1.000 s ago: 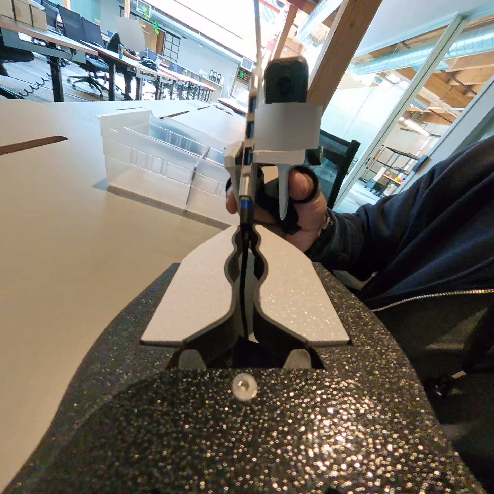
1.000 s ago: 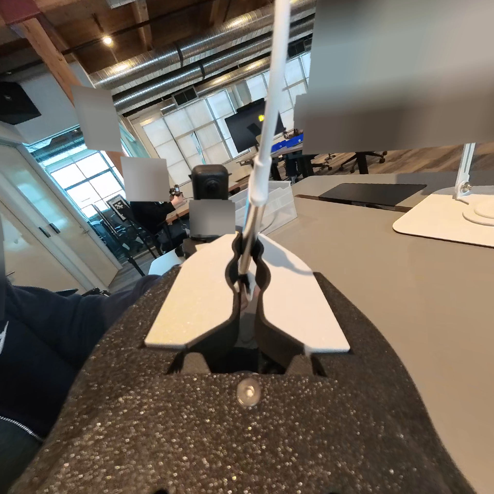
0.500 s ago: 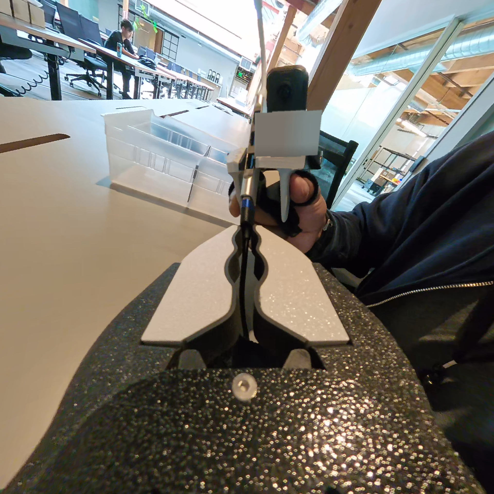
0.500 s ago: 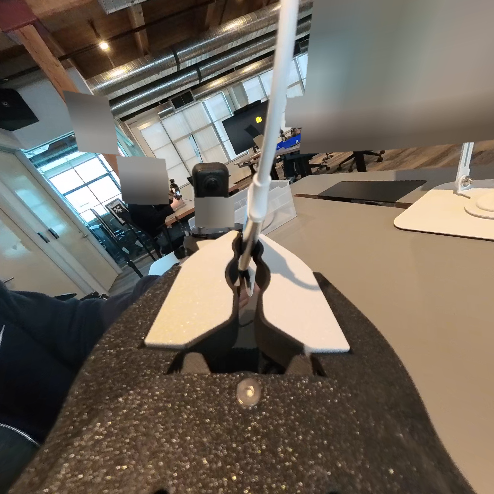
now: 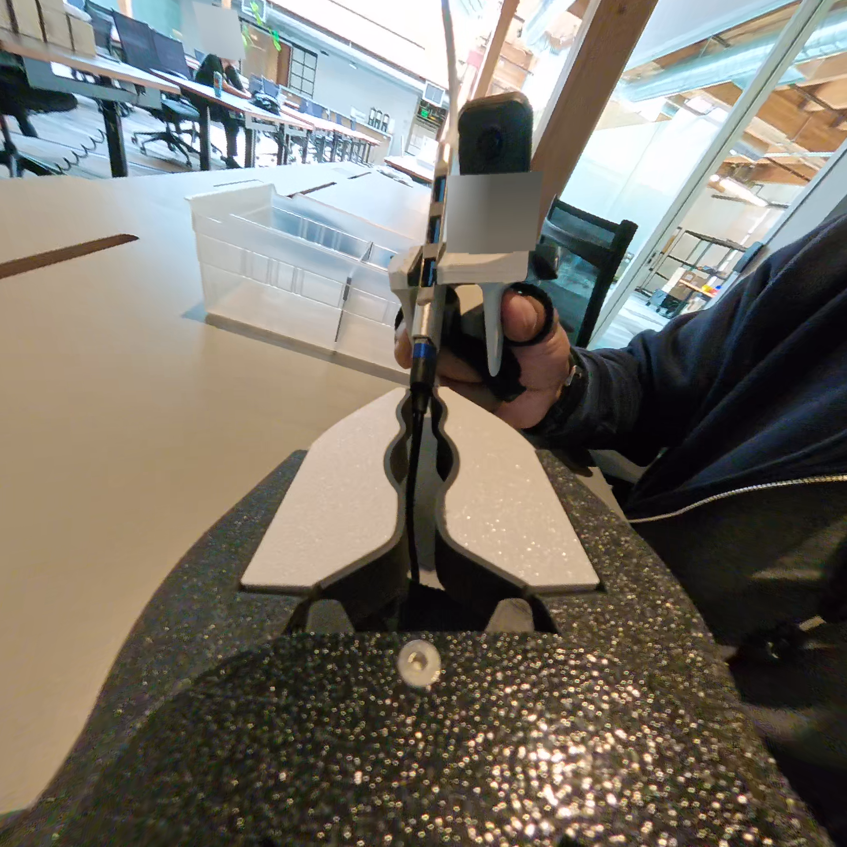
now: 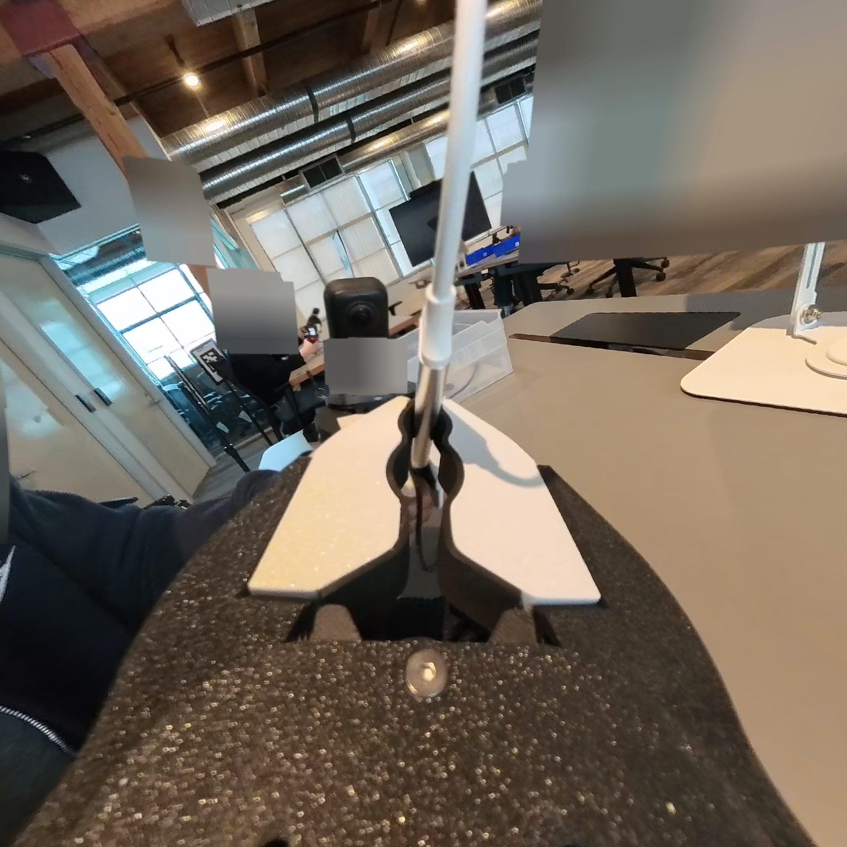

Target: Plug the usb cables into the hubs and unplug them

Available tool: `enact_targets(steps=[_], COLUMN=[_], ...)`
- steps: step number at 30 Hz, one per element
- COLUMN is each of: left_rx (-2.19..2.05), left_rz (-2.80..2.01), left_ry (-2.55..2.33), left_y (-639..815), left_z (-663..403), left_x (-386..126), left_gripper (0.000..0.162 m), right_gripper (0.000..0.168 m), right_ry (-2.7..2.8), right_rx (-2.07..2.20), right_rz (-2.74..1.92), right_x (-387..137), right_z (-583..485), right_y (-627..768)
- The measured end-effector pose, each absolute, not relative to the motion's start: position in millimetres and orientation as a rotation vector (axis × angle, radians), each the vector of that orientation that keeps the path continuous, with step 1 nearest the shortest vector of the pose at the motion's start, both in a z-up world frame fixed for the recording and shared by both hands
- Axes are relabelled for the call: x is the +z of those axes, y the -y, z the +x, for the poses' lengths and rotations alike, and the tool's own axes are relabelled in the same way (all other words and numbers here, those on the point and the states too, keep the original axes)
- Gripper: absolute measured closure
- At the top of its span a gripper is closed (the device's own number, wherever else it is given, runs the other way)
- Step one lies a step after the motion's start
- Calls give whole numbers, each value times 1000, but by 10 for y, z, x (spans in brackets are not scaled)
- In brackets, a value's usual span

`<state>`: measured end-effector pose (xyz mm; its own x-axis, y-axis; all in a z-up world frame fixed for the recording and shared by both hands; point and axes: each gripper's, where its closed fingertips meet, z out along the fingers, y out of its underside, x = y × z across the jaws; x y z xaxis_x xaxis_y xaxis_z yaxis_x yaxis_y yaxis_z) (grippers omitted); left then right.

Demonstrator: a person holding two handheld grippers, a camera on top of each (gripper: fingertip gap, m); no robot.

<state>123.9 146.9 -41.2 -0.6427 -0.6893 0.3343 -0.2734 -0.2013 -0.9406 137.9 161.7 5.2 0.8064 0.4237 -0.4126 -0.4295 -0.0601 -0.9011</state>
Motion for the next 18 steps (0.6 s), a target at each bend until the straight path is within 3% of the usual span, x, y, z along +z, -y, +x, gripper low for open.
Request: enact_targets(steps=[3,5,6,18], left_rx=[-1937,-1992,-2008,-2132], left_rz=[-1097,-1109,-1112,-1097], left_ry=[-1743,-1729,-1710,-1618], left_y=[-1439,-1426,-1436,-1357], left_z=[1239,1225,1224,1248], left_x=[-391,-354,-328,-257], left_gripper=[152,131,130,149], right_gripper=[161,161,161,161], right_ry=[12,34,43,136], right_rx=[713,705,703,723], right_rz=[-1454,-1437,-1429,-1388], right_x=[67,89,99,75], right_z=[1380,1373,1372,1331], right_y=[-1599,-1587,-1580,-1499])
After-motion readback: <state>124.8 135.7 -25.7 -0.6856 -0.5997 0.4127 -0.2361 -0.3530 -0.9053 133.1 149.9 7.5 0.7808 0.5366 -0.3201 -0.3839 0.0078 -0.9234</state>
